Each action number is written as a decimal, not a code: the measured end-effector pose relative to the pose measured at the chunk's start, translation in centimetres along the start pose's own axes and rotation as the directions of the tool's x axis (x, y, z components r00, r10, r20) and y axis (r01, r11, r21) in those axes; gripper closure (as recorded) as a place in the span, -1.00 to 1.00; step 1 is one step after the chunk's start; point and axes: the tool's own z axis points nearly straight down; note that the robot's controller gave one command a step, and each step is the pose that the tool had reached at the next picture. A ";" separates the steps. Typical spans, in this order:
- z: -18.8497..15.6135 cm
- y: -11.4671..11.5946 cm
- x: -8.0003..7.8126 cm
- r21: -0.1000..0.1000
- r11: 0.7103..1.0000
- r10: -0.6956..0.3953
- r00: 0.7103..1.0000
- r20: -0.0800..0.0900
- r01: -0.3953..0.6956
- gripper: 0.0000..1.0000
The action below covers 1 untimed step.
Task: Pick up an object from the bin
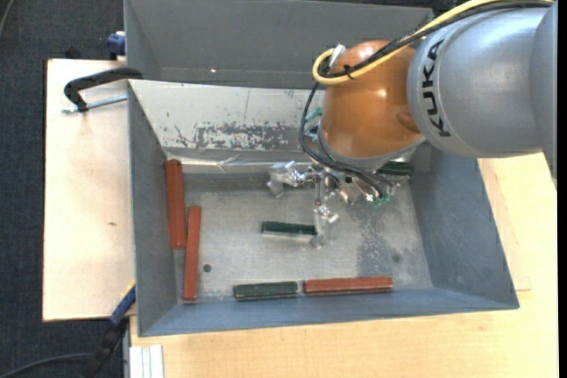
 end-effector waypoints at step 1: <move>5.3 -0.9 0.1 -0.004 1.000 0.017 1.000 -0.011 -0.017 -1.00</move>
Offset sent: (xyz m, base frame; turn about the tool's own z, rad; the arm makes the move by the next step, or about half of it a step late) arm 0.0048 -0.0092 -0.0512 0.0162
